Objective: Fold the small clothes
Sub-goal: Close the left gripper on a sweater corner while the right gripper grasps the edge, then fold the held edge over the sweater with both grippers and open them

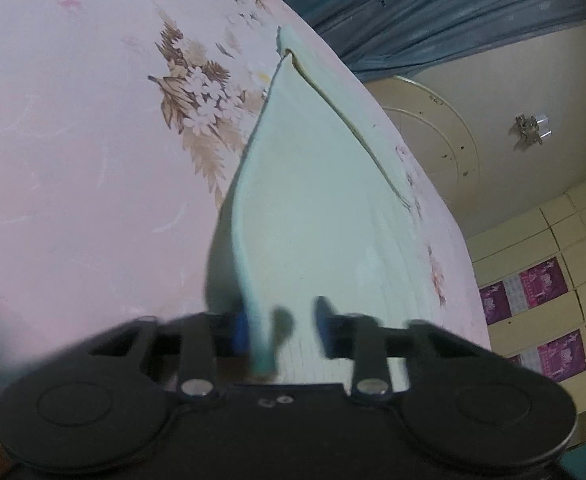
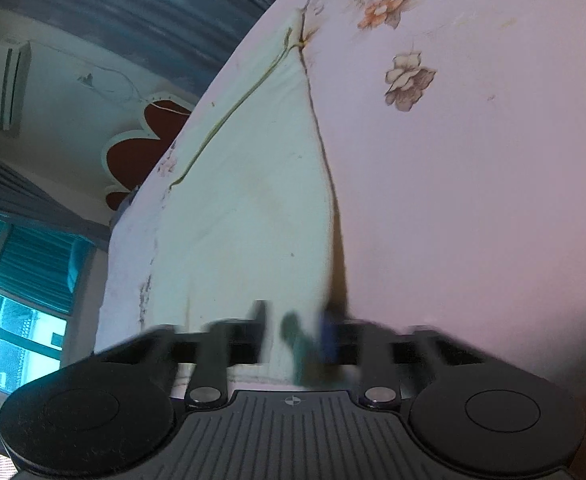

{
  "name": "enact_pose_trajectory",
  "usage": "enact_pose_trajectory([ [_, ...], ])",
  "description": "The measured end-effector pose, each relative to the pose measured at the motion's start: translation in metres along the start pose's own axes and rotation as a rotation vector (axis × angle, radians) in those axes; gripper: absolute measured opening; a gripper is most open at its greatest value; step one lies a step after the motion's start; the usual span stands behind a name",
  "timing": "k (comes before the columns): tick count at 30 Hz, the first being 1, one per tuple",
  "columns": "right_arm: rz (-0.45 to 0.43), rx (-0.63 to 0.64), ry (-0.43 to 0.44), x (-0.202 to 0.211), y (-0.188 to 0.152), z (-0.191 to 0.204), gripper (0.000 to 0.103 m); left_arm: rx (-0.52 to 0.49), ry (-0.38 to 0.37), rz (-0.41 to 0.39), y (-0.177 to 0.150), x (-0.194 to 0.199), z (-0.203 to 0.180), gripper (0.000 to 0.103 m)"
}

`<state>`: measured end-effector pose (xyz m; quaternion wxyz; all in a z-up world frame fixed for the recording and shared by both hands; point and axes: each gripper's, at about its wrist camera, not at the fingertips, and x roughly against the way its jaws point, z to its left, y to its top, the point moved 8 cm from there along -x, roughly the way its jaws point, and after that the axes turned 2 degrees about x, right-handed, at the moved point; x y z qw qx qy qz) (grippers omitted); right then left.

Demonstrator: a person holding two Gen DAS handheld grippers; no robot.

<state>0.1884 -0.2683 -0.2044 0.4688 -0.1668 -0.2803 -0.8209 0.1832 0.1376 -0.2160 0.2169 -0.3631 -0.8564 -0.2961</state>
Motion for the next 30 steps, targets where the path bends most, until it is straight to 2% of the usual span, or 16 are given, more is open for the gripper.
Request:
enact_pose_trajectory([
  [1,-0.006,0.006,0.004,0.0,0.002,0.001,0.003,-0.006,0.016,0.002,0.0,-0.001,0.001,0.005],
  [2,-0.016,0.005,0.013,0.002,0.004,0.003,0.003,-0.009,0.019,-0.03,0.001,0.002,0.0,0.005],
  [4,-0.062,-0.005,0.042,0.014,0.009,0.005,0.003,-0.041,-0.026,-0.105,0.004,0.015,-0.009,0.005],
  [6,-0.09,0.0,0.053,0.024,0.014,0.004,0.003,-0.062,0.018,-0.087,0.003,0.011,-0.004,0.005],
  [8,-0.051,0.018,-0.013,0.016,0.015,-0.005,0.003,-0.048,0.057,-0.049,0.003,0.002,0.005,0.005],
  [12,-0.119,0.03,0.04,0.027,0.031,0.015,0.003,-0.054,-0.001,-0.123,0.021,0.015,-0.017,0.005],
  [16,-0.2,0.129,0.055,0.041,0.065,0.055,0.003,-0.102,-0.059,-0.207,0.057,0.025,-0.061,0.005],
  [21,-0.306,0.228,0.058,0.046,0.125,0.111,0.003,-0.126,-0.134,-0.288,0.122,0.016,-0.113,0.005],
  [25,-0.333,0.242,0.04,0.032,0.182,0.132,0.003,-0.114,-0.174,-0.313,0.181,-0.009,-0.137,0.005],
  [30,-0.34,0.223,0.004,-0.011,0.247,0.133,0.003,-0.125,-0.144,-0.293,0.233,-0.056,-0.14,0.005],
])
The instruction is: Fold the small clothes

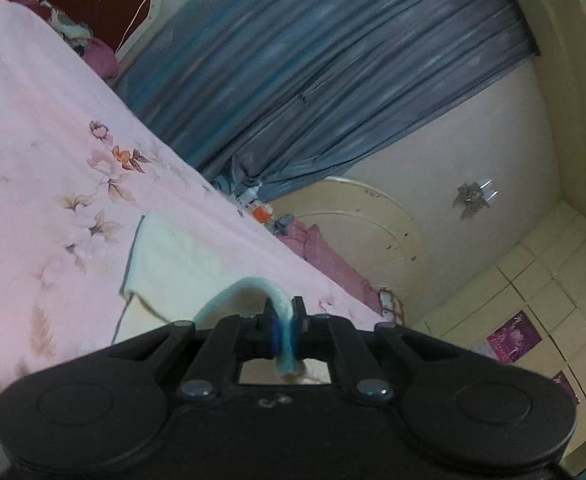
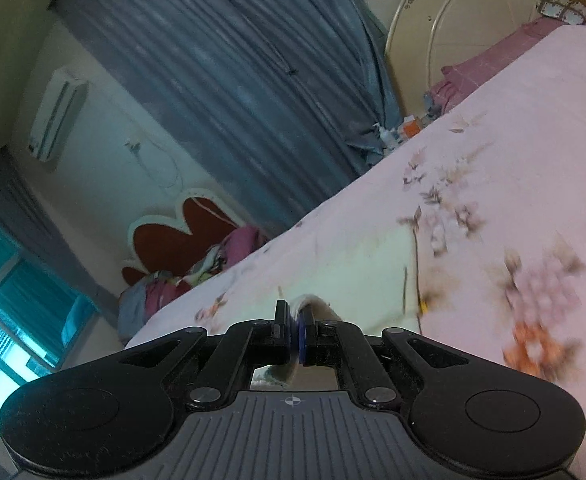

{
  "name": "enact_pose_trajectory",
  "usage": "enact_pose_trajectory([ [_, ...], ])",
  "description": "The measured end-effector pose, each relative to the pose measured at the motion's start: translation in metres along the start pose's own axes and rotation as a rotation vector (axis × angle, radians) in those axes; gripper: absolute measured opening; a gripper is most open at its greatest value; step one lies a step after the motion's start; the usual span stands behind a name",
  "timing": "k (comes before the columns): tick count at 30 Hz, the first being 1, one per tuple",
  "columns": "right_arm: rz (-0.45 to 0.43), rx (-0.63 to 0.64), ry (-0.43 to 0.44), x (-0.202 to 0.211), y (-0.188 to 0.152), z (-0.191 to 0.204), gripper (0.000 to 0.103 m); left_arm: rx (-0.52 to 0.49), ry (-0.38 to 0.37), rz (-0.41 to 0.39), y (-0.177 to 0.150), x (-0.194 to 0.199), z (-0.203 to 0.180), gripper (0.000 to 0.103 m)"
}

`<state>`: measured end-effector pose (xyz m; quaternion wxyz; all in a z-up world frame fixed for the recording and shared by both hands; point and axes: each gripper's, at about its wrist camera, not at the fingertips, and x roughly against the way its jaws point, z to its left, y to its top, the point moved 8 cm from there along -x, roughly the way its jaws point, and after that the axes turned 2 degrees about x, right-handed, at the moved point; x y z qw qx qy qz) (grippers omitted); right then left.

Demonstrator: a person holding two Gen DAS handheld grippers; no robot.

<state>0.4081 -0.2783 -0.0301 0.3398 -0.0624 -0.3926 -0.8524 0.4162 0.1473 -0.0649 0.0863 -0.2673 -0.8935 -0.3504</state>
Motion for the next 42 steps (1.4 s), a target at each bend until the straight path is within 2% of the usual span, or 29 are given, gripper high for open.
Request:
enact_pose_trajectory([
  [4,0.035,-0.037,-0.044,-0.056,0.012,-0.023,0.003,0.023,0.057,0.077,0.006,-0.048,0.033,0.005],
  [10,0.11,-0.113,-0.117,-0.121,0.006,-0.072,0.003,0.062,0.134,0.179,0.006,-0.113,0.081,0.005],
  [16,0.14,-0.174,-0.166,-0.164,0.002,-0.111,0.003,0.078,0.136,0.208,0.013,-0.152,0.099,0.005],
  [22,0.149,-0.197,-0.169,-0.196,0.012,-0.124,0.003,0.05,0.122,0.213,0.022,-0.181,0.102,0.006],
  [23,0.154,-0.194,-0.157,-0.202,0.013,-0.125,0.003,0.028,0.107,0.206,0.024,-0.184,0.099,0.012],
  [24,0.155,-0.187,-0.142,-0.207,0.015,-0.124,0.003,0.011,0.108,0.194,0.026,-0.186,0.097,0.03],
  [25,0.152,-0.173,-0.144,-0.21,0.016,-0.124,0.003,0.002,0.107,0.181,0.028,-0.186,0.095,0.042],
  [26,0.152,-0.151,-0.159,-0.214,0.018,-0.124,0.003,-0.005,0.106,0.164,0.031,-0.186,0.093,0.067],
  [27,0.151,-0.13,-0.171,-0.217,0.019,-0.125,0.003,-0.012,0.101,0.145,0.033,-0.185,0.091,0.082],
  [30,0.133,-0.101,-0.167,-0.22,0.024,-0.123,0.008,-0.044,0.083,0.124,0.038,-0.186,0.085,0.082],
  [32,0.093,-0.078,-0.189,-0.216,0.029,-0.123,0.044,-0.072,0.092,0.138,0.038,-0.188,0.082,0.081],
  [33,0.064,-0.063,-0.192,-0.212,0.032,-0.122,0.065,-0.099,0.101,0.151,0.037,-0.19,0.082,0.079],
  [36,0.061,-0.048,-0.183,-0.207,0.037,-0.123,0.065,-0.203,0.133,0.205,0.029,-0.194,0.08,0.069],
  [38,0.079,0.008,-0.19,-0.208,0.036,-0.12,0.063,-0.268,0.158,0.237,0.024,-0.199,0.078,0.065],
  [39,0.1,0.041,-0.204,-0.212,0.034,-0.119,0.055,-0.293,0.17,0.252,0.022,-0.202,0.078,0.062],
  [40,0.12,0.071,-0.215,-0.215,0.031,-0.118,0.051,-0.318,0.182,0.266,0.019,-0.205,0.078,0.06],
  [42,0.154,0.137,-0.24,-0.223,0.025,-0.115,0.049,-0.366,0.214,0.284,0.015,-0.21,0.079,0.051],
])
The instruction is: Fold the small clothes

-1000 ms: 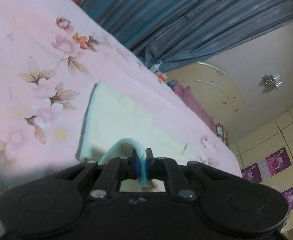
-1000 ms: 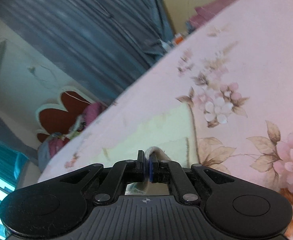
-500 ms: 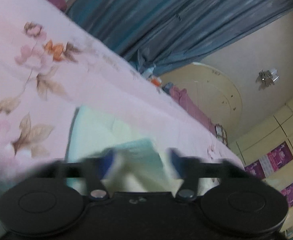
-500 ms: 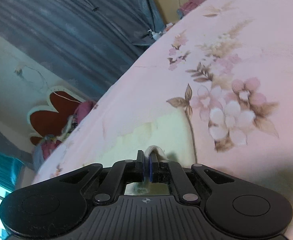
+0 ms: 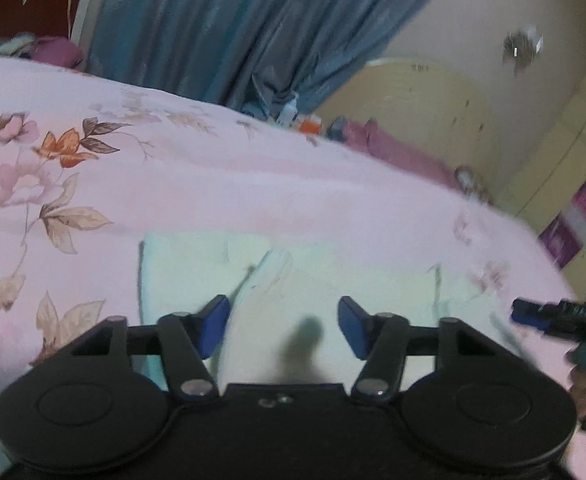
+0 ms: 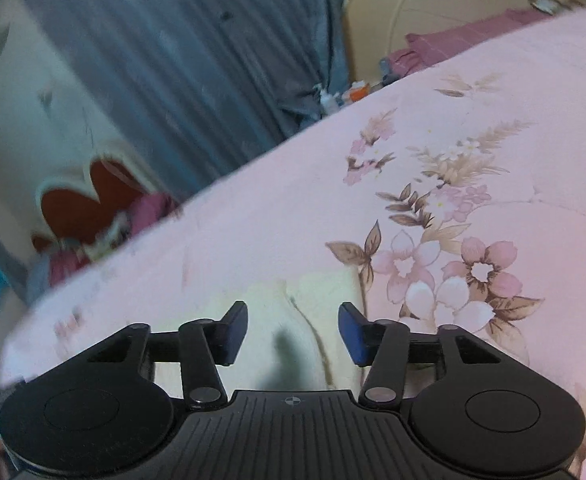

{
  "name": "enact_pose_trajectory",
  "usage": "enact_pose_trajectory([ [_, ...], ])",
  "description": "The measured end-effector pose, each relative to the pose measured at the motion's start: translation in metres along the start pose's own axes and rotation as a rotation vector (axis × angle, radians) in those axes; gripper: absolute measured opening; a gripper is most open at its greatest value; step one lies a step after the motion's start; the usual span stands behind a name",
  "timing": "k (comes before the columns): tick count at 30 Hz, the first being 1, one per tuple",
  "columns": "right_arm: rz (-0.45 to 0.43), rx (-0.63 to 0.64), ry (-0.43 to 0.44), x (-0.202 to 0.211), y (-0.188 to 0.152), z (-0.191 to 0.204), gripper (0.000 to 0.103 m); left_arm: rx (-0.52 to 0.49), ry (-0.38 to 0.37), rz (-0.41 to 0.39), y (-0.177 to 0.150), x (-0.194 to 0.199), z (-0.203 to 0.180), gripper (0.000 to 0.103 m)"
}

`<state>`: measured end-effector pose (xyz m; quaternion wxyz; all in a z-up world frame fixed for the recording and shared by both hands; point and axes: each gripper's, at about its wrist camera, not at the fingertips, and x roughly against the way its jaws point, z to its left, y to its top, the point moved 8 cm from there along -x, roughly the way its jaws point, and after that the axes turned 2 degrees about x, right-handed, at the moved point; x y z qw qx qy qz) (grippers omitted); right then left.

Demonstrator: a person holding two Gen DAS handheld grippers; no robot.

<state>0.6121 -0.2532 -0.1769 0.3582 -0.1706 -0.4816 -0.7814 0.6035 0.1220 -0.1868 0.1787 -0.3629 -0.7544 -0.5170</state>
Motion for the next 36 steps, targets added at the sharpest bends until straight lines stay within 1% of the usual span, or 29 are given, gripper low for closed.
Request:
enact_pose_trajectory([
  [2,0.035,0.057,-0.021,-0.01,-0.007,0.003,0.044,-0.017,0.017,0.018,-0.004,-0.005,0.001,0.045],
  [4,0.078,0.12,-0.056,-0.022,-0.015,0.005,0.031,-0.027,0.008,0.033,-0.006,-0.008,0.001,0.03],
  [5,0.095,0.153,-0.072,-0.026,-0.019,0.006,0.024,-0.021,-0.013,0.051,-0.007,-0.009,0.001,0.021],
  [6,0.101,0.178,-0.072,-0.028,-0.021,0.008,0.012,-0.014,-0.025,0.053,-0.008,-0.008,0.001,0.01],
  [7,0.099,0.199,-0.072,-0.028,-0.022,0.011,0.002,-0.007,-0.03,0.039,-0.007,-0.005,0.003,0.005],
  [8,0.089,0.214,-0.08,-0.027,-0.021,0.013,0.002,0.006,-0.025,0.0,-0.004,0.0,0.006,0.003],
  [10,0.02,0.231,-0.096,-0.02,-0.016,0.015,0.001,0.044,-0.033,-0.084,0.001,0.012,0.014,0.003],
  [11,-0.012,0.229,-0.102,-0.016,-0.013,0.015,0.001,0.061,-0.031,-0.11,0.003,0.016,0.017,0.003],
  [12,-0.047,0.227,-0.106,-0.012,-0.01,0.015,0.001,0.074,-0.027,-0.123,0.005,0.016,0.02,0.003],
  [14,-0.083,0.239,-0.127,-0.01,-0.005,0.018,0.001,0.095,-0.02,-0.12,0.006,0.012,0.023,0.003],
  [15,-0.089,0.243,-0.135,-0.012,-0.004,0.018,0.001,0.1,-0.012,-0.108,0.006,0.009,0.024,0.003],
  [18,-0.063,0.239,-0.159,-0.024,-0.007,0.014,0.001,0.107,0.017,-0.088,0.003,0.0,0.025,0.003],
  [21,-0.04,0.212,-0.174,-0.036,-0.014,0.004,0.001,0.119,0.017,-0.089,0.006,-0.007,0.026,0.003],
  [23,-0.043,0.194,-0.179,-0.037,-0.013,0.0,0.001,0.116,0.017,-0.079,0.007,-0.011,0.027,0.003],
  [25,-0.036,0.194,-0.191,-0.038,-0.015,-0.001,0.001,0.123,0.01,-0.044,0.004,-0.018,0.03,0.007],
  [26,-0.032,0.197,-0.195,-0.037,-0.016,-0.001,0.001,0.134,0.002,-0.045,0.006,-0.017,0.032,0.008],
  [27,-0.027,0.197,-0.2,-0.035,-0.015,0.001,0.002,0.141,-0.007,-0.04,0.007,-0.015,0.032,0.014],
  [28,-0.028,0.202,-0.208,-0.032,-0.014,0.004,0.002,0.138,-0.009,-0.05,0.01,-0.009,0.03,0.023],
  [29,-0.034,0.218,-0.228,-0.028,-0.012,0.007,0.002,0.116,-0.008,-0.072,0.012,-0.002,0.027,0.04],
  [30,-0.056,0.242,-0.243,-0.02,-0.009,0.013,0.008,0.083,0.0,-0.095,0.015,0.004,0.023,0.056],
  [31,-0.073,0.259,-0.237,-0.017,-0.008,0.017,0.026,0.049,0.013,-0.107,0.018,0.006,0.019,0.062],
  [32,-0.085,0.276,-0.218,-0.014,-0.006,0.022,0.035,0.02,0.022,-0.102,0.021,0.004,0.016,0.064],
  [33,-0.079,0.29,-0.205,-0.016,-0.006,0.027,0.038,-0.003,0.021,-0.082,0.022,0.0,0.013,0.06],
  [34,-0.064,0.298,-0.204,-0.021,-0.006,0.029,0.038,-0.013,0.02,-0.049,0.023,-0.007,0.011,0.057],
  [35,-0.047,0.303,-0.205,-0.027,-0.005,0.03,0.038,-0.017,0.022,-0.015,0.022,-0.014,0.012,0.05],
  [36,-0.03,0.303,-0.21,-0.033,-0.005,0.03,0.038,-0.025,0.026,0.015,0.021,-0.021,0.012,0.048],
])
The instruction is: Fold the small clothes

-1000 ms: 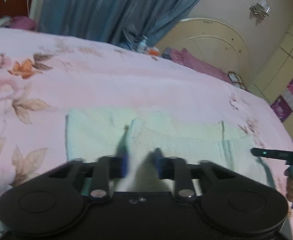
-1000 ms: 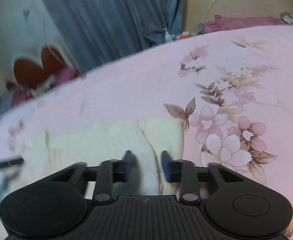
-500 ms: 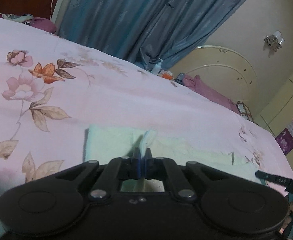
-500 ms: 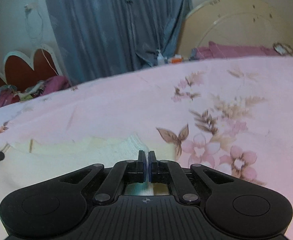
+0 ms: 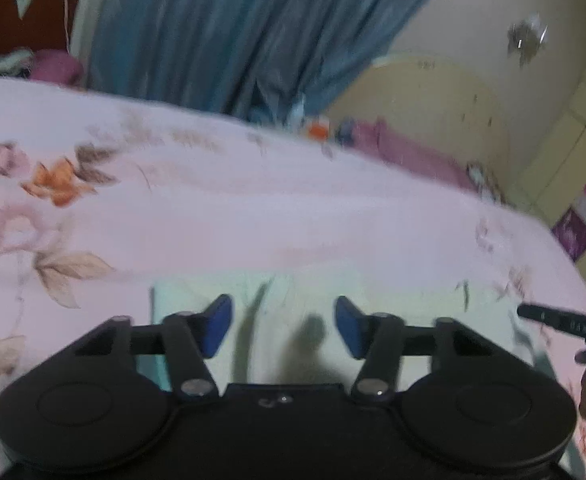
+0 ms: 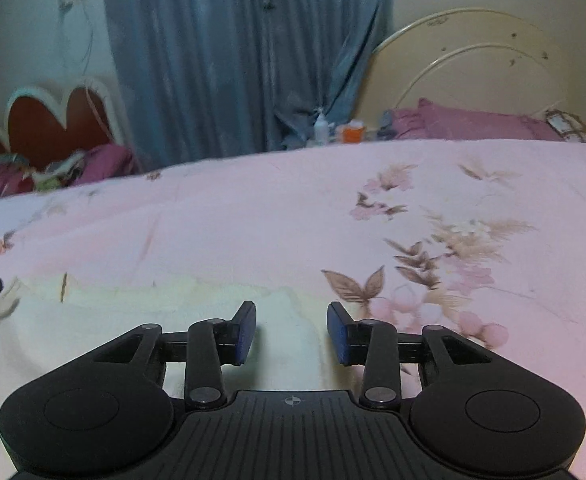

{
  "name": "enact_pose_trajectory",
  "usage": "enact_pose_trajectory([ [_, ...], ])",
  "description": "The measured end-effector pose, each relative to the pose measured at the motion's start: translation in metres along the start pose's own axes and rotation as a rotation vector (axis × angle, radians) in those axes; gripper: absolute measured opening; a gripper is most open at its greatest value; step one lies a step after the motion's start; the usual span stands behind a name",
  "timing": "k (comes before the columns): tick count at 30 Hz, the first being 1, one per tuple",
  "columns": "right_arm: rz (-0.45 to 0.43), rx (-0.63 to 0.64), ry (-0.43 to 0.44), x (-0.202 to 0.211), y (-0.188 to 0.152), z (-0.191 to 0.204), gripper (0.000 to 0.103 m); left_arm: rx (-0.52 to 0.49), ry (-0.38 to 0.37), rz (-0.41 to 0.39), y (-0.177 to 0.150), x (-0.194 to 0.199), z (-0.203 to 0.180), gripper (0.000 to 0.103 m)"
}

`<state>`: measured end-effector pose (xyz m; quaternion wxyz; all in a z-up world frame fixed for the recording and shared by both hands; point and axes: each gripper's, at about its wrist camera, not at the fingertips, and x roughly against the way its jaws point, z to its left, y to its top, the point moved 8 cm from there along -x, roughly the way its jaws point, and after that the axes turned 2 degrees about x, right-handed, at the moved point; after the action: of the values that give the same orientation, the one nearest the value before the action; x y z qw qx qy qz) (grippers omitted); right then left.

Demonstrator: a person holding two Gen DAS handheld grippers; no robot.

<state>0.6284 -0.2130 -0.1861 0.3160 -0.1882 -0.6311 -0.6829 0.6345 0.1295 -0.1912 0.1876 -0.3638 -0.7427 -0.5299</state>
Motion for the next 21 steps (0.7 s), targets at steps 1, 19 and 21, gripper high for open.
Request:
enact_pose_trajectory([
  [1,0.028,0.004,-0.006,-0.007,-0.001,0.0,0.038,-0.012,0.002,0.01,-0.001,-0.004,0.0,0.047],
  [19,-0.022,-0.014,0.007,-0.007,-0.001,-0.014,0.001,0.018,0.012,-0.075,-0.008,0.0,0.007,0.004],
  [21,0.068,-0.025,-0.007,-0.024,-0.015,-0.019,0.001,0.016,0.028,-0.04,-0.011,-0.007,0.009,0.011],
])
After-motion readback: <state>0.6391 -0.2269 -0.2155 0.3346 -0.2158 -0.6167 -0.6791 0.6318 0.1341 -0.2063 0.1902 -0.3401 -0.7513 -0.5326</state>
